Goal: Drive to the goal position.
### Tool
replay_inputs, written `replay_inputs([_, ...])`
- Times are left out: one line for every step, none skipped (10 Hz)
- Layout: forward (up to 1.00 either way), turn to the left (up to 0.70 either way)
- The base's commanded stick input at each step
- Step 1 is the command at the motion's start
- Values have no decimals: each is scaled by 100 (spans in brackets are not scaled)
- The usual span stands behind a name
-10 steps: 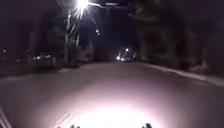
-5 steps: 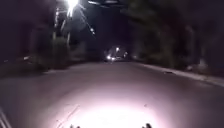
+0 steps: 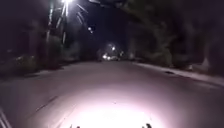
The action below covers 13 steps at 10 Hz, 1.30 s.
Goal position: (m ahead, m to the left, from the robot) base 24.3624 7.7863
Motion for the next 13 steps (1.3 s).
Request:
replay_inputs([85,0])
replay_inputs([85,0])
replay_inputs([85,0])
replay_inputs([85,0])
replay_inputs([85,0])
replay_inputs([85,0])
replay_inputs([85,0])
replay_inputs([85,0])
replay_inputs([85,0])
replay_inputs([85,0])
replay_inputs([85,0])
replay_inputs([85,0])
replay_inputs([85,0])
